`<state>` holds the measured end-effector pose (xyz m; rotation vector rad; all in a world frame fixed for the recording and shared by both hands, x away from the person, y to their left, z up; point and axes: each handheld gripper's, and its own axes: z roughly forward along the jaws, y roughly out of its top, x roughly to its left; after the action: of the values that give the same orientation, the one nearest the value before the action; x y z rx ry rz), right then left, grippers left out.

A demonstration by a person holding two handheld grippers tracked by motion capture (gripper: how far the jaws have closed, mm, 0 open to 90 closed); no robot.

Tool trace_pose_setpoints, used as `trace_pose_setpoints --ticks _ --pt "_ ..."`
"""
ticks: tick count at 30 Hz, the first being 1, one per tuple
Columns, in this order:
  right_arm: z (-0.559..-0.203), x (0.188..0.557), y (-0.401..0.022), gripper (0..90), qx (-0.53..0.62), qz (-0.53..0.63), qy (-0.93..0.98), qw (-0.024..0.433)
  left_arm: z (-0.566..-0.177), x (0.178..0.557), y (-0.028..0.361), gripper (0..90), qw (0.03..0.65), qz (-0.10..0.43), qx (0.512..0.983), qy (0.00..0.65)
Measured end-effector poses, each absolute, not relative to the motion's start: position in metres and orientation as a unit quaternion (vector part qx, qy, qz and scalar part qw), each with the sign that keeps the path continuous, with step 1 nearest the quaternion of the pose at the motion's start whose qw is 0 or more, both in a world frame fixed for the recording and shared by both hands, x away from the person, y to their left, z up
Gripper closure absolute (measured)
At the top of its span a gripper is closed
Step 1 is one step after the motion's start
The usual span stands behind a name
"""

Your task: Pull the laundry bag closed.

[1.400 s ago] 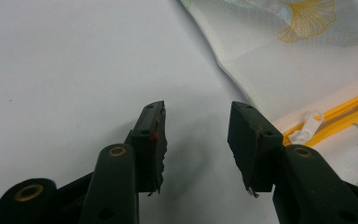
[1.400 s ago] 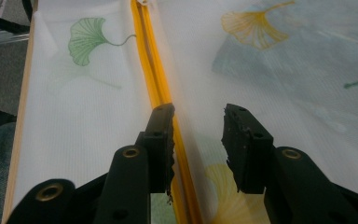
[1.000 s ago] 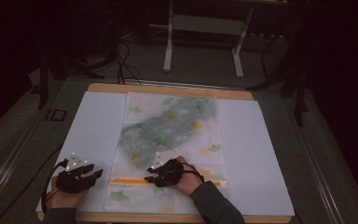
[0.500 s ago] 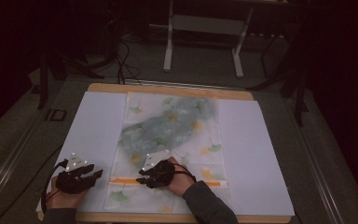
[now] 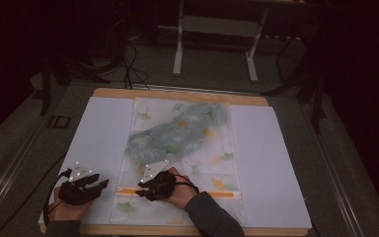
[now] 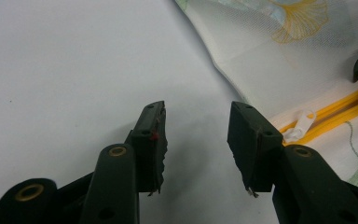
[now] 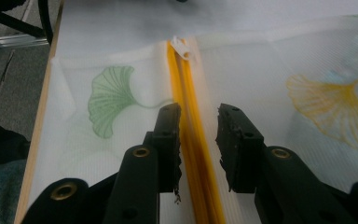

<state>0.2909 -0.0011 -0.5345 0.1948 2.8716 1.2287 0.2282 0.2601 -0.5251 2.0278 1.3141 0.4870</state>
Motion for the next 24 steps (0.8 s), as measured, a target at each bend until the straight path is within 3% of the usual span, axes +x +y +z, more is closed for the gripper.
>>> trace_pose_setpoints --ticks 24 --pt "-0.538 0.290 0.026 70.7 0.058 0.393 0.918 0.011 -0.523 0.226 0.263 56.7 0.334 0.193 0.773 0.504"
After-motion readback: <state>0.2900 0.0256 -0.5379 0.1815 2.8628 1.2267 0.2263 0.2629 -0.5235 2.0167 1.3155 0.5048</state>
